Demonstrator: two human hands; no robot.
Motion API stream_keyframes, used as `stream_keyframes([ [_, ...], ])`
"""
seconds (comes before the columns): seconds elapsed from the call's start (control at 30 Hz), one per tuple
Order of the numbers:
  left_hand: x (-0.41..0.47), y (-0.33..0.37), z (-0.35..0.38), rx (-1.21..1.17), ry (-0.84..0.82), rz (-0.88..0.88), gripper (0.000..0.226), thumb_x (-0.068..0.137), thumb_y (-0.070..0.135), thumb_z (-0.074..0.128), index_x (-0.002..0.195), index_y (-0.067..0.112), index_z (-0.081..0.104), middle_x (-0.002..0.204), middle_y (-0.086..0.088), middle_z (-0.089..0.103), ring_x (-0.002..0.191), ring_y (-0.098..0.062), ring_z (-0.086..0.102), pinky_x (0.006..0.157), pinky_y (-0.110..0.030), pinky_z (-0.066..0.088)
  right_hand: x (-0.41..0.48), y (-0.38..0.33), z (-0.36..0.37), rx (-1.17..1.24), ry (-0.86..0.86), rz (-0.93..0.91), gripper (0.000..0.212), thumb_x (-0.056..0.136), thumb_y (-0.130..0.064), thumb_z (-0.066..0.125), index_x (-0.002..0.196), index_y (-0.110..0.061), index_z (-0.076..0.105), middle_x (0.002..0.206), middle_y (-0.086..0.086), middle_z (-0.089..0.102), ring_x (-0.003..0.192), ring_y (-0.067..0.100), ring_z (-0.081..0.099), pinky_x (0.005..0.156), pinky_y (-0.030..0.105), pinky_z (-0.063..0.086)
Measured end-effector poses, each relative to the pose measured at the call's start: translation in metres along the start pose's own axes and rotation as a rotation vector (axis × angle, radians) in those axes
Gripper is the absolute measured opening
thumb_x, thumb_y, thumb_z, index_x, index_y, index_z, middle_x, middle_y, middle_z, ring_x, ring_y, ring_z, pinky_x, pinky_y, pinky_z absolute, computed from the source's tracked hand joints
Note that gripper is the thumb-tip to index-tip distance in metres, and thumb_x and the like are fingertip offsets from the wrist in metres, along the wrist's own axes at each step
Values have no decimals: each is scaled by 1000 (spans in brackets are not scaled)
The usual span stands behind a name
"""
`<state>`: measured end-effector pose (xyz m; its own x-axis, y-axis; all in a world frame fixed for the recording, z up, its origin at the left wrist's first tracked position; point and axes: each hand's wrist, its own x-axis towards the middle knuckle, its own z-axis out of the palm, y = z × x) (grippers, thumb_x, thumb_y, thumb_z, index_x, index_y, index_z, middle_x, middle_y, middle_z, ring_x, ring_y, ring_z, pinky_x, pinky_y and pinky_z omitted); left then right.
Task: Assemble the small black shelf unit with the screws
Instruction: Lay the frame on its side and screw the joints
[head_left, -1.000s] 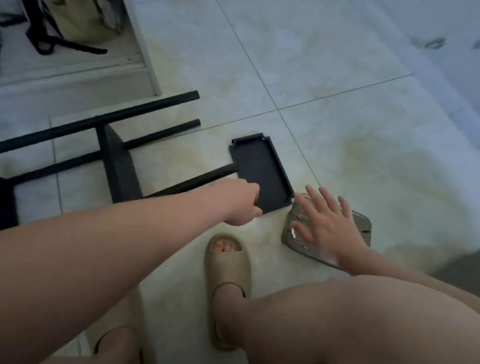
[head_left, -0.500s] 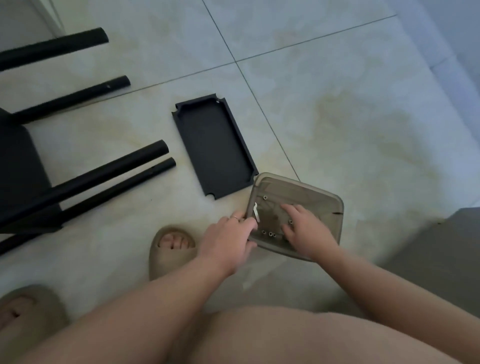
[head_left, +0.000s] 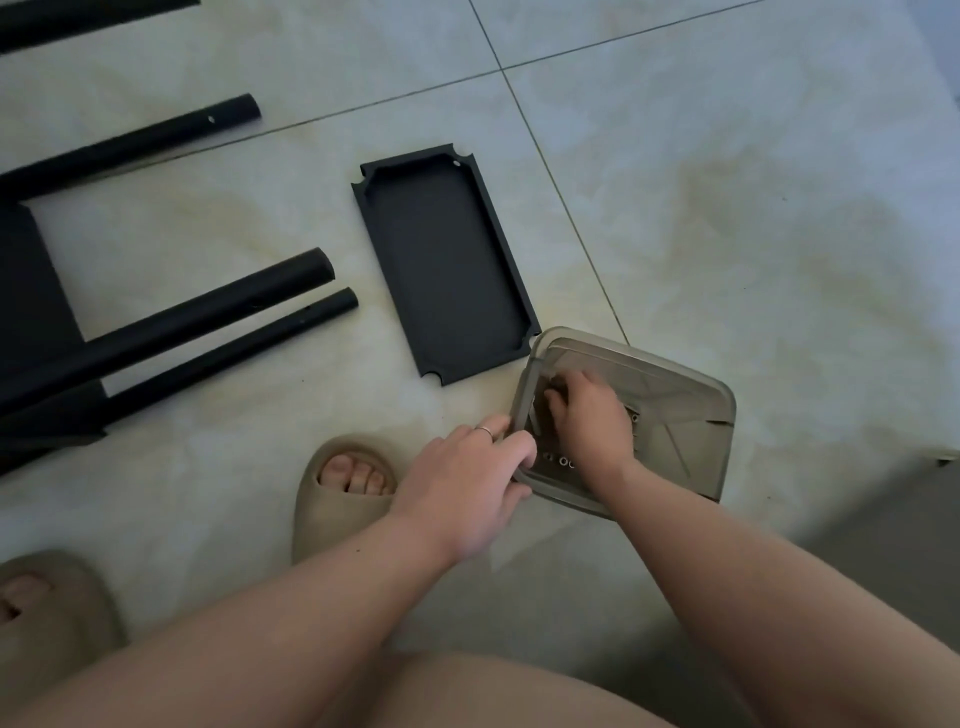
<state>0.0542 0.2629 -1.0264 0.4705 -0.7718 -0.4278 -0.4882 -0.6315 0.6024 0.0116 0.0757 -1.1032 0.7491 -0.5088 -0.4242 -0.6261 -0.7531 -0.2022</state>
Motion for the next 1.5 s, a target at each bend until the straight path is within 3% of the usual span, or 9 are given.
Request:
stream_keyframes([
  [0.4,2,-3,-3,-24,4,-26,20,97,40,56,114,31,49,117,8,46,98,-21,52,75,-33,35,19,-13,1,-83,18,-41,14,99,-21,54,101,-9,62,101,14,68,91,39,62,63,35,35],
  [0.57,-2,-2,-3,-114,59,-32,40,98,35,56,137,34,46,135,9,49,115,-20,54,91,-34,44,2,-22,-20,256,92,90,9,91,-17,59,92,-11,65,85,8,68,81,30,62,67,35,47],
  [0.67,-9,2,-15,-422,259,-173,41,99,30,56,139,29,48,133,11,54,113,-11,57,92,-28,43,-17,-32,-45,438,157,40,10,88,-16,65,80,-20,60,73,-8,62,69,5,57,64,22,41],
  [0.77,-10,5,-44,-916,378,-499,14,99,30,56,112,26,61,113,10,62,94,-9,63,88,-32,48,-39,-55,-76,621,152,-109,19,89,-15,70,77,-26,60,64,-15,60,61,1,54,60,12,40],
  [0.83,-13,4,-69,-1328,308,-638,23,102,37,52,101,18,64,110,2,66,101,-17,65,91,-38,51,-56,-79,-100,668,107,-256,19,90,-13,71,79,-28,63,68,-17,62,62,3,55,61,14,43],
  [0.97,-39,-1,-116,-1794,87,-660,62,103,56,37,123,2,62,121,-15,70,117,-30,65,98,-45,53,-85,-129,-138,563,78,-524,15,88,-7,72,85,-22,69,80,-6,66,73,10,61,68,14,46],
  [1.27,-123,-39,-189,-1667,94,-649,42,105,29,42,83,2,66,69,-9,65,59,-17,59,58,-28,54,-133,-218,-171,479,114,-840,7,93,-7,69,93,-9,76,82,0,66,79,17,63,72,31,49],
  [1.33,-141,-60,-202,-1579,103,-653,26,100,10,43,94,2,67,76,-9,66,61,-16,60,58,-26,54,-135,-239,-166,451,96,-860,8,94,-7,68,93,-9,75,82,-5,65,79,11,61,73,25,47],
  [1.5,-175,-131,-243,-1435,180,-645,41,97,-14,26,99,5,63,94,-11,67,75,-14,66,59,-22,58,-130,-301,-139,315,-39,-924,10,95,-15,67,103,-14,72,89,-13,62,86,1,59,79,15,45],
])
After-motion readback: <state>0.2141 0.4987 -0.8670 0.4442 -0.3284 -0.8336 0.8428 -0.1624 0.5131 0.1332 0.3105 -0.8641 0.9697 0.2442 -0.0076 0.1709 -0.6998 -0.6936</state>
